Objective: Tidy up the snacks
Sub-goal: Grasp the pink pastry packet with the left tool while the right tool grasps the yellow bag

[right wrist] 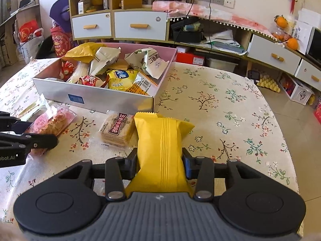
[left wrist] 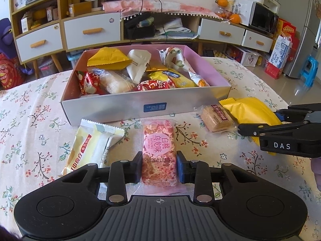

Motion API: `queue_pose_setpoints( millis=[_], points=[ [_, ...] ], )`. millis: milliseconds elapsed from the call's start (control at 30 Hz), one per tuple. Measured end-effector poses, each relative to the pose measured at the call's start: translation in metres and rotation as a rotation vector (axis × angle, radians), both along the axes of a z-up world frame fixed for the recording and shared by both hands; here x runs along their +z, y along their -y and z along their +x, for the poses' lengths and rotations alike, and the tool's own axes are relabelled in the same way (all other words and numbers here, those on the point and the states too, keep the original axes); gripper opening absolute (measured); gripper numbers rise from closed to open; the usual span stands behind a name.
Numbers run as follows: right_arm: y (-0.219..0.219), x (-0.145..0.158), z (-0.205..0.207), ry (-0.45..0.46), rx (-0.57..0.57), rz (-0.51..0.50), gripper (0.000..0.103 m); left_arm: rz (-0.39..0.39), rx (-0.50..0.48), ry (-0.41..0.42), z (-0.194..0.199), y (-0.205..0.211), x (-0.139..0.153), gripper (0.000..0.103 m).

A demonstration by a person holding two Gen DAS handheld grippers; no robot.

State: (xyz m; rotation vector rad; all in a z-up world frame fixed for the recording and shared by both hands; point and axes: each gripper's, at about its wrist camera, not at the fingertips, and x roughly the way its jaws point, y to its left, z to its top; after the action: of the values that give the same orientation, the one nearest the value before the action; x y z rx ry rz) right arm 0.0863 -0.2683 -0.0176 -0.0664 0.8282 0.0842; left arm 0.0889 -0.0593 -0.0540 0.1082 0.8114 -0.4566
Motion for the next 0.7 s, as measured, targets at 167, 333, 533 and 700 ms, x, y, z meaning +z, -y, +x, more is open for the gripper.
queue_pose_setpoints(
  millis=[167,333,533,700],
  points=[
    [-0.002,0.004,-0.002,-0.002,0.009,0.0,0.038,-0.006,0.003,-0.015,-0.001,-0.001,0.003,0.03],
    [-0.002,0.009,-0.002,-0.004,0.002,0.007,0.038,-0.013,0.003,-0.015,-0.002,-0.003,0.008,0.03],
    [-0.002,0.016,-0.002,0.0,-0.01,0.011,0.038,-0.031,0.001,-0.015,-0.004,-0.004,0.016,0.03],
    [-0.002,0.024,-0.002,0.01,-0.025,0.022,0.038,-0.046,0.006,-0.013,-0.004,-0.007,0.024,0.03]
  ],
)
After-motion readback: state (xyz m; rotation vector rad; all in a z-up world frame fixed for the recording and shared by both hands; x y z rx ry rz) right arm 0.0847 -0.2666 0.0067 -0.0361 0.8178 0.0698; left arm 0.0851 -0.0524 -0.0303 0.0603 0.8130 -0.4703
